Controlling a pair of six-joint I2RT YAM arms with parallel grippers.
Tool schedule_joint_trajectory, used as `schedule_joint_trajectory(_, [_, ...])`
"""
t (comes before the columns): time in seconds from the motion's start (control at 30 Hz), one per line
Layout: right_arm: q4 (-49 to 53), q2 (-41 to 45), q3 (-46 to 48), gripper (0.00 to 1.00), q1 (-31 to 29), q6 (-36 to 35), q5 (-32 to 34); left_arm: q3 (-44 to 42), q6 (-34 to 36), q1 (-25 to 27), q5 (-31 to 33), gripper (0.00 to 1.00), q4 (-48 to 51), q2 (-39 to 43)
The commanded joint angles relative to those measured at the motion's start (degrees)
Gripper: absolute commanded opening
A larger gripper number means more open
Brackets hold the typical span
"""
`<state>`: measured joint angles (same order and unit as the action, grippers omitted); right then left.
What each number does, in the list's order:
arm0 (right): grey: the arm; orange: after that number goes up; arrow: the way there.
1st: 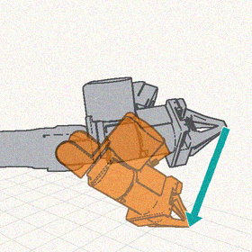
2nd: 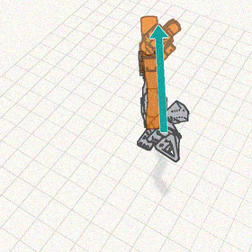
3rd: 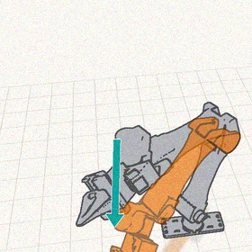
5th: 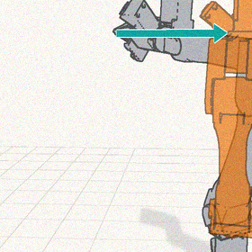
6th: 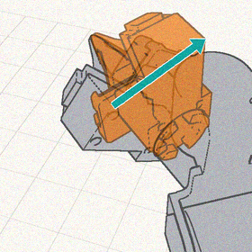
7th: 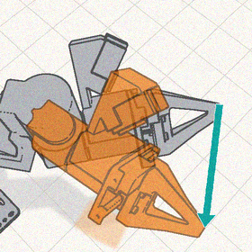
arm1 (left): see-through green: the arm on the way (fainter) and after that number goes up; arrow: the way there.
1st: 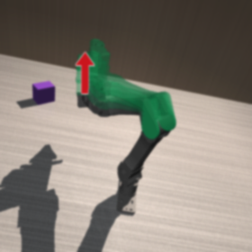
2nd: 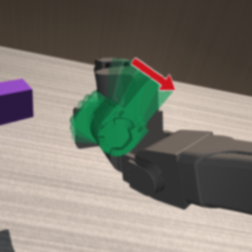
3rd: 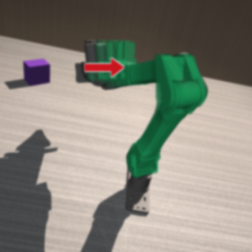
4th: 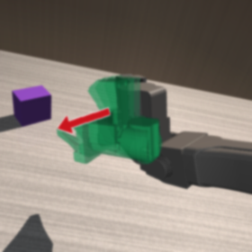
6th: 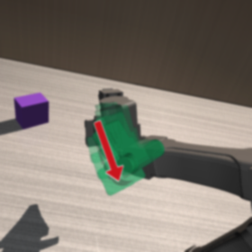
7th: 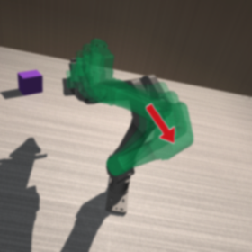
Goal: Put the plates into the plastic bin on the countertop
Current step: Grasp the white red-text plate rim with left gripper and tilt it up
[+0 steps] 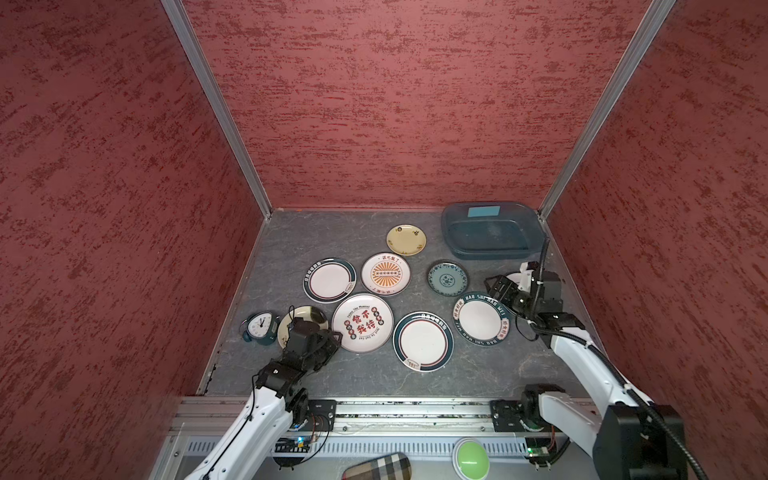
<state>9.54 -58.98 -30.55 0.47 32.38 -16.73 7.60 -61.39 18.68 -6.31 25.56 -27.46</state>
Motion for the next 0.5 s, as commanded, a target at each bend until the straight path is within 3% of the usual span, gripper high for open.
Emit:
schedule_joint_trajectory(0.0, [-1.20,1.06,0.57,0.99,-0.20,0.58,1.21,-4.09,-0.75,0.14,1.56,0.38,1.15,0.11])
schedule_joint_trajectory(0.17, [-0.79,1.75,0.67,0.99,-0.16,0.64,2.05,-4.32,-0.29,0.18,2.64,0.33,1.64,0.08])
schedule_joint_trajectory(0.47, [0.51,1.41,0.69,0.99,-0.12,1.15,3.04,-5.41,-0.64,0.13,4.37,0.15,-0.49,-0.81])
